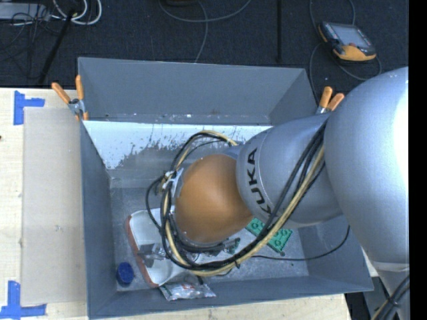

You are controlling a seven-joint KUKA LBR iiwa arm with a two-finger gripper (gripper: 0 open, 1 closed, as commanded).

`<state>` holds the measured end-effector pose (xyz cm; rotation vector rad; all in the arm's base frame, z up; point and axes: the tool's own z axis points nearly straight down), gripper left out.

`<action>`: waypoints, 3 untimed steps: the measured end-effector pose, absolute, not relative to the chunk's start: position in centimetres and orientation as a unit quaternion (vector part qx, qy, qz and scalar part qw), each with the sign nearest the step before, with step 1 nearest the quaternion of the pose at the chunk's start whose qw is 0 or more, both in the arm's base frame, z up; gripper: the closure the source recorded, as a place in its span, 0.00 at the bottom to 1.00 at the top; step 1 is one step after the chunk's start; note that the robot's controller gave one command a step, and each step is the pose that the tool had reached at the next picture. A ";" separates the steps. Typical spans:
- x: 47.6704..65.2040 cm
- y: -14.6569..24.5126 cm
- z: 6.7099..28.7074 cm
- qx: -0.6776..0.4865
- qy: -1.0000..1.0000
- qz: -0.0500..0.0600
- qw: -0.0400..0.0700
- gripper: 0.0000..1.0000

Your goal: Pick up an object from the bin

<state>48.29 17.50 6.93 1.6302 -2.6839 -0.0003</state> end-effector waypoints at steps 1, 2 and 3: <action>48.3 17.5 7.0 0.517 -0.856 -0.001 0.001 1.00; 49.3 18.1 28.2 0.499 -0.866 0.000 -0.004 1.00; 50.5 18.6 27.8 0.605 -0.796 -0.001 0.000 1.00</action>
Offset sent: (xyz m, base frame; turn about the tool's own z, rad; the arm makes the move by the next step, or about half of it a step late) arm 0.0000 0.0000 0.0000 0.0000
